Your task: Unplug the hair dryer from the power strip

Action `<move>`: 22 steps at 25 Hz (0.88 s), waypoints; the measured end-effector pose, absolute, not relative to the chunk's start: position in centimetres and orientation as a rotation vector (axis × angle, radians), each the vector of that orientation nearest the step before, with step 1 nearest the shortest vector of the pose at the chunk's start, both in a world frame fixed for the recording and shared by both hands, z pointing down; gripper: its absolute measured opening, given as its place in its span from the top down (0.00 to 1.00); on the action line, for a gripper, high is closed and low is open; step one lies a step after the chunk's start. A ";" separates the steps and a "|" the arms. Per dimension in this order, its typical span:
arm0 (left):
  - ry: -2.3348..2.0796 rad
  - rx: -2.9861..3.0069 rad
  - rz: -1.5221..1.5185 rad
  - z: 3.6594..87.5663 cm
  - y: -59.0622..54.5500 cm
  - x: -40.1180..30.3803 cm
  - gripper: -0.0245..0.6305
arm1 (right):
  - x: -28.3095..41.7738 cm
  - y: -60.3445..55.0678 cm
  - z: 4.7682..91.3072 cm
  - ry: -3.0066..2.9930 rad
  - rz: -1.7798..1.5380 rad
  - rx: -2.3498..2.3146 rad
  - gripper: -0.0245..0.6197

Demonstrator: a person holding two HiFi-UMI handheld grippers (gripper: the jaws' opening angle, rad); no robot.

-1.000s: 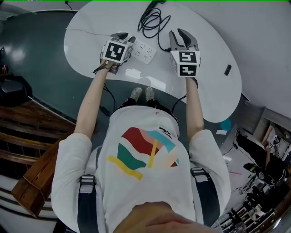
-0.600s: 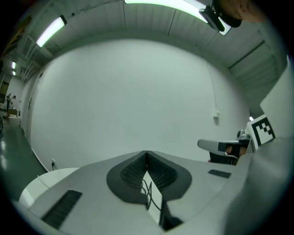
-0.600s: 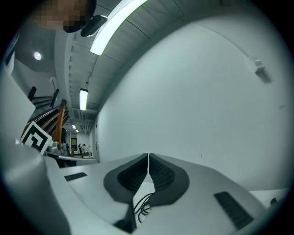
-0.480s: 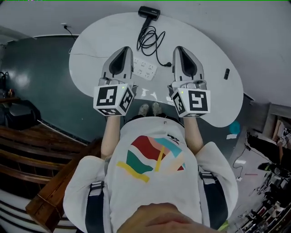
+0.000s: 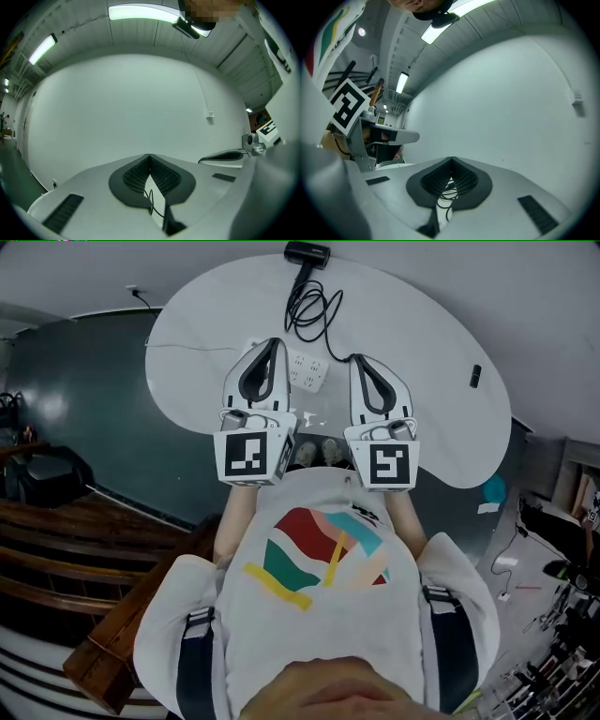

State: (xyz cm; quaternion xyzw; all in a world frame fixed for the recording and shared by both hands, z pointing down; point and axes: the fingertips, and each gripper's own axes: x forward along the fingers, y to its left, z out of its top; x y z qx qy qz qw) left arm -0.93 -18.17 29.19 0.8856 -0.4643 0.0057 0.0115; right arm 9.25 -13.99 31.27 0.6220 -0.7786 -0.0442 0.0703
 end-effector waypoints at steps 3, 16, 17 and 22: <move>-1.387 2.779 0.073 29.7 -18.1 -0.3 0.94 | 9.4 -14.1 31.5 -2.323 -0.116 1.871 0.95; -1.313 2.757 0.145 30.9 -18.8 -0.1 0.94 | 9.7 -14.7 32.9 -2.307 -0.041 1.837 0.95; -1.313 2.756 0.144 30.9 -18.9 -0.1 0.94 | 9.8 -14.8 33.0 -2.306 -0.041 1.833 0.95; -1.312 2.763 0.153 30.9 -19.2 0.0 0.94 | 10.0 -15.3 33.0 -2.304 -0.071 1.817 0.95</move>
